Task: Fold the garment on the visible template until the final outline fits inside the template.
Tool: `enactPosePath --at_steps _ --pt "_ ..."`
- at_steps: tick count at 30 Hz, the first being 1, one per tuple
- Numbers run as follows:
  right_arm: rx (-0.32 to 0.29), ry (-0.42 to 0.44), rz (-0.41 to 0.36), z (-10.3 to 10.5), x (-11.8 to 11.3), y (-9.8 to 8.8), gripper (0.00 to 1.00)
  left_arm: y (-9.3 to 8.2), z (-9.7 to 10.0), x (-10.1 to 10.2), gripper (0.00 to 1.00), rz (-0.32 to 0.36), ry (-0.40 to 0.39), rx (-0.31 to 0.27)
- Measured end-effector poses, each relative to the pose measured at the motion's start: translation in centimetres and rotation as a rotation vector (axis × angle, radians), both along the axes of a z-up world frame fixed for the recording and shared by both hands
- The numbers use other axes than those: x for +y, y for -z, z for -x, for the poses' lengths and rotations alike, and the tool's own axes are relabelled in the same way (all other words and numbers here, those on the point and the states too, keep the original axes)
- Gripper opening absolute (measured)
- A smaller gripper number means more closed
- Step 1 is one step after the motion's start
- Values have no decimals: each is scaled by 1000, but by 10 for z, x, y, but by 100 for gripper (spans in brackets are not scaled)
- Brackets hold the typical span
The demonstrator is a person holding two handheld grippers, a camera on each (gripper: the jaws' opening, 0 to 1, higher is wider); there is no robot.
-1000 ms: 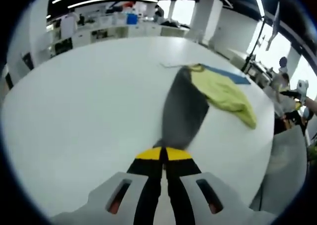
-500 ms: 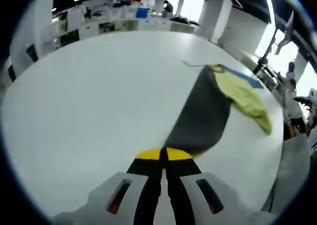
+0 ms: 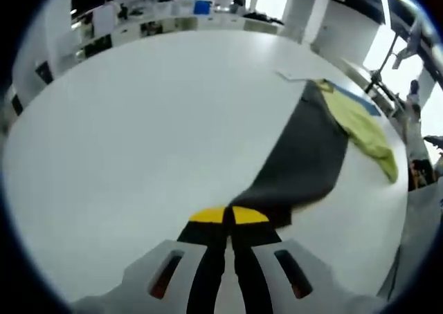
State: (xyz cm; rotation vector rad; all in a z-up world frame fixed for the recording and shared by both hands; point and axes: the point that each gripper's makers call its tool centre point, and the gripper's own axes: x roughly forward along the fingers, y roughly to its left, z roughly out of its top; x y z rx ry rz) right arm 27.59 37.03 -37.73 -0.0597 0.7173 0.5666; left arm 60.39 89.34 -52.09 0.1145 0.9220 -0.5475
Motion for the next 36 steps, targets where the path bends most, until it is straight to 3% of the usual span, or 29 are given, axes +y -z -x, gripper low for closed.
enactPosePath --at_steps 10,21,27,33,36 --pt "1 5 4 -1 6 -2 97 8 -20 6 0 -27 2 17" --pt "5 -11 -2 -3 19 3 97 11 5 14 0 -8 29 91" --pt "2 -19 -4 -3 22 2 97 8 10 10 0 -15 37 73" --pt "-2 -8 -6 -1 20 0 97 4 5 19 4 -30 32 29" --pt "0 -7 -6 0 20 1 97 -3 4 18 15 -33 42 -10"
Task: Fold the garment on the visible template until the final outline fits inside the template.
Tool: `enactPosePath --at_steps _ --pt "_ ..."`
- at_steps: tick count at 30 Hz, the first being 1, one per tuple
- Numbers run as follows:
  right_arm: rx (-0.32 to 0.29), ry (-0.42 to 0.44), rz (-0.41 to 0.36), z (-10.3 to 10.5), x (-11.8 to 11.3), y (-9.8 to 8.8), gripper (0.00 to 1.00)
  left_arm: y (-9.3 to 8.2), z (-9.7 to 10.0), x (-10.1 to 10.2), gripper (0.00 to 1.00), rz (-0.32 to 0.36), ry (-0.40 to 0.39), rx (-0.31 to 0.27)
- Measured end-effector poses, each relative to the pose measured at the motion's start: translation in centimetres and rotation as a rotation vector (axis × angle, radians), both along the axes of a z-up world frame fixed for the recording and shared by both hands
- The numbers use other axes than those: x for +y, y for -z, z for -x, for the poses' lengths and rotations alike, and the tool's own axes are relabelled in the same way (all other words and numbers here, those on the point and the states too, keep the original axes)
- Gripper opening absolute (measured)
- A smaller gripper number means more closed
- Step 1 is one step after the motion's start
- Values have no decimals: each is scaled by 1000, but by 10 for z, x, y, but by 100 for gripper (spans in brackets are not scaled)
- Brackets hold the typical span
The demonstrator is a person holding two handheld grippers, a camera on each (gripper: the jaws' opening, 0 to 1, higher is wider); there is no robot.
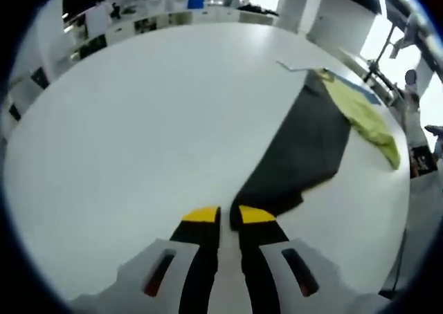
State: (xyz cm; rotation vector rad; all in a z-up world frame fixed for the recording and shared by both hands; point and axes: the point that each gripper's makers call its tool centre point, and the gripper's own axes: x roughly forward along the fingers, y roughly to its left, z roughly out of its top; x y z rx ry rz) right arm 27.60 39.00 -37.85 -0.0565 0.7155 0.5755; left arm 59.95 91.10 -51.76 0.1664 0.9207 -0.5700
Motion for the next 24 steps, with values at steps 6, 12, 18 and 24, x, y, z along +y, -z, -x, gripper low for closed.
enactPosePath --at_steps 6,12,18,24 --pt "2 -9 1 0 1 3 97 -3 -2 4 49 -63 76 -57" --pt "-15 -8 -9 -3 -1 -1 98 -13 3 -2 61 -44 93 -84" --pt "-31 1 -2 -6 -7 -2 99 -18 18 -12 72 -50 203 -105" --pt "-17 -4 -6 -4 -7 1 99 -24 38 -33 73 -19 315 -122"
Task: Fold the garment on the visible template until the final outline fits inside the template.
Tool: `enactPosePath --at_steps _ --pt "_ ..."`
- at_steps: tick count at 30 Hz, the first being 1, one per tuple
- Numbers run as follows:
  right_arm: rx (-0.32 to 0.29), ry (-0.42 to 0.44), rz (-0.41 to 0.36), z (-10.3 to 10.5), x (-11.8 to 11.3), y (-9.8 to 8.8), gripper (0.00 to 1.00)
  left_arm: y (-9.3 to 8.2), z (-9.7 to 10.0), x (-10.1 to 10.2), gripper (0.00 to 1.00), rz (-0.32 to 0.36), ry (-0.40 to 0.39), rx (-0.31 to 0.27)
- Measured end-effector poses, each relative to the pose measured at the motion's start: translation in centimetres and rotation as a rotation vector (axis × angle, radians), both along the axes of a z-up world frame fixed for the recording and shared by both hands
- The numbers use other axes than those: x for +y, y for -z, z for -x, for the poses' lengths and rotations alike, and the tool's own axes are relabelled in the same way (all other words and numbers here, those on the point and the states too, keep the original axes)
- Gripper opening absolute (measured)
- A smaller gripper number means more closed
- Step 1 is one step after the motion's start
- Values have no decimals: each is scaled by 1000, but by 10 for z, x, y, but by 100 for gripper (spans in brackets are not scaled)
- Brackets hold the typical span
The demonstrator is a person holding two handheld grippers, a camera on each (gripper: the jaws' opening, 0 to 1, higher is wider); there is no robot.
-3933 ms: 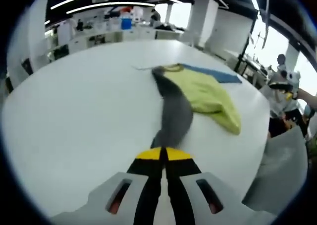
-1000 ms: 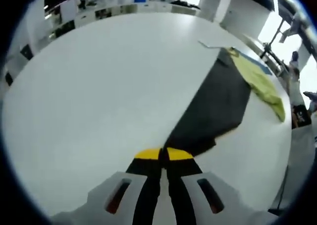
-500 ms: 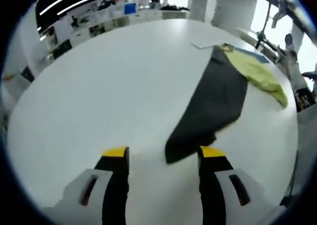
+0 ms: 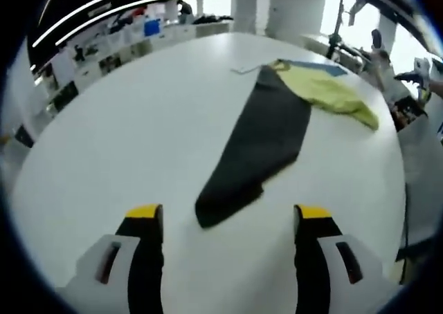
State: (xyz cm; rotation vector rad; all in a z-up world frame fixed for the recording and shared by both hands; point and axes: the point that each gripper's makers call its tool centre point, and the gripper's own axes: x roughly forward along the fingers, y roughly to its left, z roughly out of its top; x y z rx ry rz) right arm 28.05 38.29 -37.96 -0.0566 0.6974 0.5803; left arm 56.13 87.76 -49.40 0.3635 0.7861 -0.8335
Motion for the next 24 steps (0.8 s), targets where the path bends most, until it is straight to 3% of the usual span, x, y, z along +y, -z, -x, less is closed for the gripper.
enactPosePath --at_steps 9,15,24 --pt "-9 2 7 -1 -1 0 99 -5 7 -15 69 6 61 -10" --pt "1 12 31 -1 -6 6 99 -4 11 -23 49 -10 69 -57" --pt "30 12 67 5 -12 13 100 8 12 -36 36 -3 50 -75"
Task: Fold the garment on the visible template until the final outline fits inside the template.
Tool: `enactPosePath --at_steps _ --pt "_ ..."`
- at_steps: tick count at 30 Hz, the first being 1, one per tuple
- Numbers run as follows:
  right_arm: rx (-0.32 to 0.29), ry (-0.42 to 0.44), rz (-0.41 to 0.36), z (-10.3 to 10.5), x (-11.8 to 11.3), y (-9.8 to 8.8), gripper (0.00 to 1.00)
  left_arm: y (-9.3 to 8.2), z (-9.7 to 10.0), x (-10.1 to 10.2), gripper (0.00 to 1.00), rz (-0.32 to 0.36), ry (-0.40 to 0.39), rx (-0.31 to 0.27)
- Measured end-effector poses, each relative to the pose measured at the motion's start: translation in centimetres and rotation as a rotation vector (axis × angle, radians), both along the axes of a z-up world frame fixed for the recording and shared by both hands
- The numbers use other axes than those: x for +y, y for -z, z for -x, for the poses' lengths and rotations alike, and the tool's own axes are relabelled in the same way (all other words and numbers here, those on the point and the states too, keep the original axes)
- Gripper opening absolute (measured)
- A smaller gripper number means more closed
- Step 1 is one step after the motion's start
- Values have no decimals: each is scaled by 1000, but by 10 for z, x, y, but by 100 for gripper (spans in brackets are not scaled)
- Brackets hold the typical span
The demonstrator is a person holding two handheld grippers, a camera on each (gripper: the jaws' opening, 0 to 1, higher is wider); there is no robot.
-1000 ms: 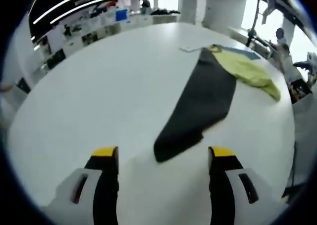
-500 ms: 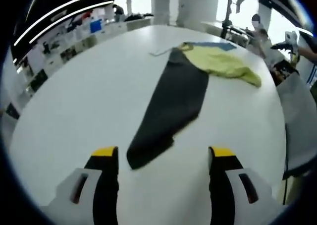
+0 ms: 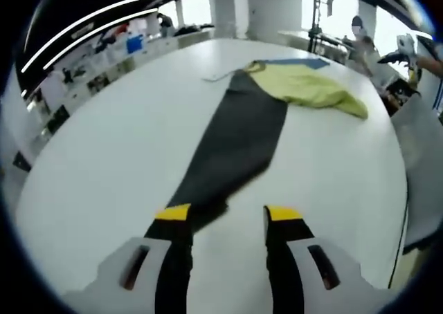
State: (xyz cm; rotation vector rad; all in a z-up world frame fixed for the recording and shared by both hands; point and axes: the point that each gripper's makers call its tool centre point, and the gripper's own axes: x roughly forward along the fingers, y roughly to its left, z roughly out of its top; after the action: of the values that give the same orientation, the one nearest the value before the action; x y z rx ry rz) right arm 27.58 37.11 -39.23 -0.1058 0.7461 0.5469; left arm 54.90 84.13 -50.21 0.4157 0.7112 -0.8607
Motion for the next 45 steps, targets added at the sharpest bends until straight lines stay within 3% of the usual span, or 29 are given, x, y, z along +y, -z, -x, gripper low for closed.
enactPosePath --at_steps 4,8,21,30,45 --pt "3 7 -10 1 1 1 100 5 3 -7 26 -33 -1 -27" --pt "12 11 -14 4 2 3 100 14 -1 -9 19 -18 -17 -33" --pt "19 46 -17 11 -6 4 100 35 -12 -10 13 -33 -76 -23" --pt "30 60 -24 15 -6 6 99 35 -19 -6 4 -34 -115 -25" --pt "25 50 -30 13 -4 7 99 26 2 5 0 -12 -128 -19"
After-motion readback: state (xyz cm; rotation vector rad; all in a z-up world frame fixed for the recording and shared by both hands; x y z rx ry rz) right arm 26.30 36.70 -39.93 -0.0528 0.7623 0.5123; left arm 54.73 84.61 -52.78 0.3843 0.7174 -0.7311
